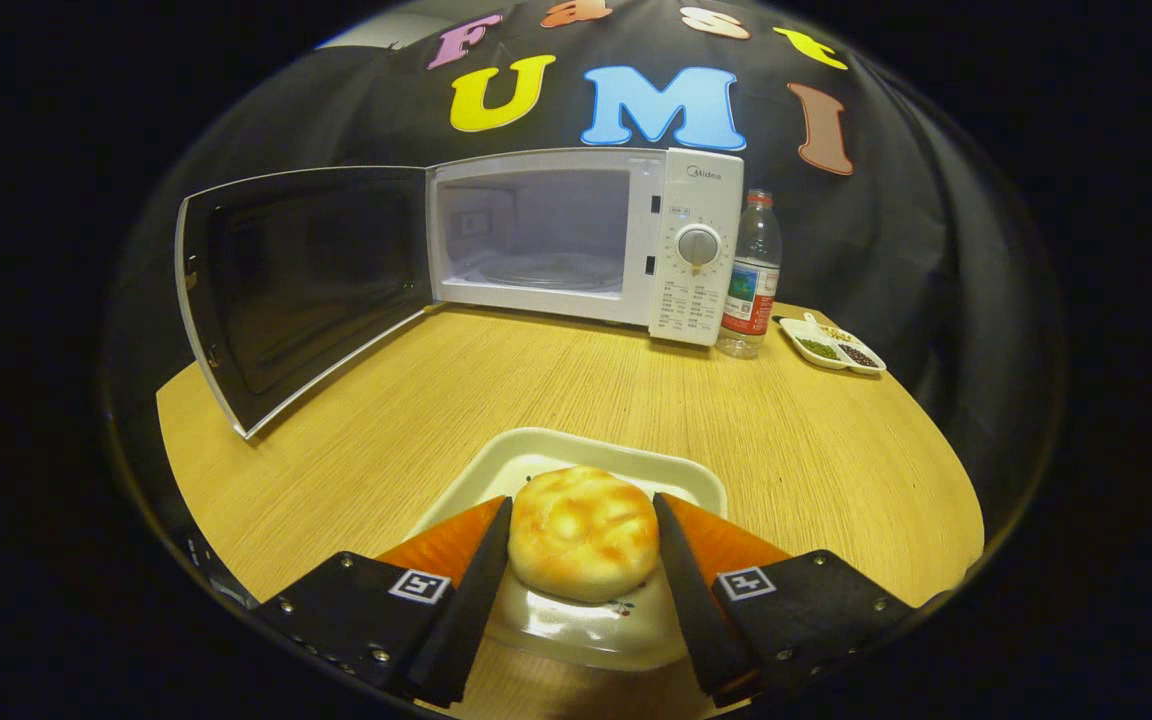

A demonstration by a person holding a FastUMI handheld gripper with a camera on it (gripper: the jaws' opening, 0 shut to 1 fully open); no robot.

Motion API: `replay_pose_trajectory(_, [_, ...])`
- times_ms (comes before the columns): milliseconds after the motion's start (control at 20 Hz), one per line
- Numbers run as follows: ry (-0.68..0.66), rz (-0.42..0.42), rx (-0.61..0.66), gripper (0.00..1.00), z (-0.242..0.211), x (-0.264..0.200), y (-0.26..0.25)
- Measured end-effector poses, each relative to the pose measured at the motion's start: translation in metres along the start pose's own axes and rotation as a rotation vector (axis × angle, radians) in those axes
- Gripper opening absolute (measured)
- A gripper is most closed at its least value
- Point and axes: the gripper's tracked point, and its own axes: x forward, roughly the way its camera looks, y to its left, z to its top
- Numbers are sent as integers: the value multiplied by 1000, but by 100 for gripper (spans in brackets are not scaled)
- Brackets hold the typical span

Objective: Open the microwave, put the food inside, and close the microwave door.

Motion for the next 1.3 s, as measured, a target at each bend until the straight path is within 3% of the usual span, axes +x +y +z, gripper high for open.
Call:
replay_pose_trajectory(50, [7, 4, -2, 73, -1, 0, 1])
replay_pose_trajectory(150, [5, 9, 11, 73, 2, -1, 0])
replay_pose_trajectory(200, [15, 17, 17, 62, 2, -5, 1])
replay_pose_trajectory(500, [-37, 79, 81, 62, 44, -11, 15])
replay_pose_trajectory(850, [-67, 189, 224, 62, 118, 19, 50])
replay_pose_trajectory(1300, [-154, 106, 405, 62, 213, 114, 75])
